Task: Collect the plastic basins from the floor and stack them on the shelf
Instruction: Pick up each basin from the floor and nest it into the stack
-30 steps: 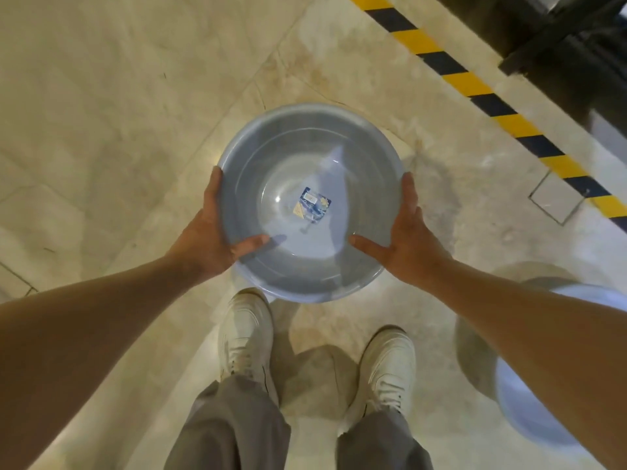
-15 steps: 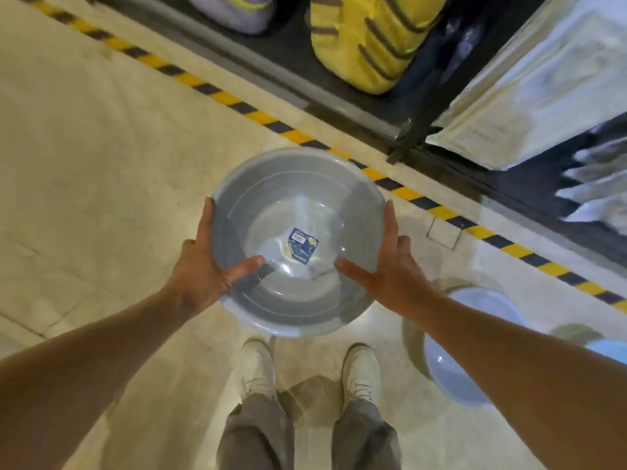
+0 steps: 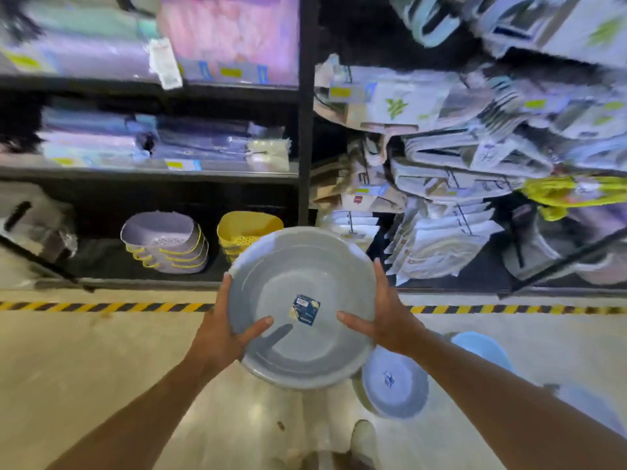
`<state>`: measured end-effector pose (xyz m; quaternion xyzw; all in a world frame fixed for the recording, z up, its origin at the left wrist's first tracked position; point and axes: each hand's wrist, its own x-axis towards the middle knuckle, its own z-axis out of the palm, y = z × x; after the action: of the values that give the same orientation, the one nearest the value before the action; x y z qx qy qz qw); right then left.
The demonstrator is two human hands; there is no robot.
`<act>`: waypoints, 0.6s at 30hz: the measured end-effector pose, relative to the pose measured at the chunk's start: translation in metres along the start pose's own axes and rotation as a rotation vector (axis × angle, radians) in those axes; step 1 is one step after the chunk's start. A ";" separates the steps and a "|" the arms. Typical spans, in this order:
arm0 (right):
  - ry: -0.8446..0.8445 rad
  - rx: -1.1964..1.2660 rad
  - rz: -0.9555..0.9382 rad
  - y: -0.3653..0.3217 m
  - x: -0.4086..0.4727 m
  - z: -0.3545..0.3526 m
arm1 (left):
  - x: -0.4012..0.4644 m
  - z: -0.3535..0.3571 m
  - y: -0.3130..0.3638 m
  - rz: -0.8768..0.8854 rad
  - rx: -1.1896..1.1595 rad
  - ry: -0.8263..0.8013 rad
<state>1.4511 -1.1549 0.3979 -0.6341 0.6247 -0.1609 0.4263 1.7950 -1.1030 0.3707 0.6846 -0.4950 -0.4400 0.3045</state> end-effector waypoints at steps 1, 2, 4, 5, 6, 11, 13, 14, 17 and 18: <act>0.014 0.014 0.010 -0.006 -0.015 -0.020 | -0.001 0.000 0.021 0.027 0.008 -0.031; 0.028 0.034 0.027 -0.007 -0.030 -0.037 | -0.001 0.003 0.039 0.046 0.020 -0.067; 0.088 0.054 0.057 -0.002 -0.060 -0.068 | 0.001 0.018 0.075 0.110 0.075 -0.120; 0.119 0.051 0.089 0.002 -0.072 -0.081 | 0.004 0.027 0.093 0.153 0.115 -0.145; 0.146 0.060 0.137 0.009 -0.084 -0.093 | 0.007 0.039 0.109 0.186 0.133 -0.184; 0.248 0.096 0.264 0.057 -0.134 -0.142 | 0.022 0.113 0.173 0.278 0.268 -0.334; 0.309 0.087 0.289 0.077 -0.147 -0.158 | 0.029 0.143 0.189 0.332 0.288 -0.412; 0.339 0.094 0.301 0.087 -0.153 -0.164 | 0.032 0.157 0.197 0.363 0.271 -0.462; 0.411 0.165 0.360 0.116 -0.165 -0.178 | 0.044 0.201 0.211 0.434 0.183 -0.576; 0.427 0.183 0.369 0.124 -0.169 -0.182 | 0.047 0.215 0.213 0.433 0.191 -0.582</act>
<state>1.2072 -1.0420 0.4674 -0.4207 0.7879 -0.2660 0.3625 1.5188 -1.2131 0.4464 0.4357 -0.7330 -0.4934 0.1718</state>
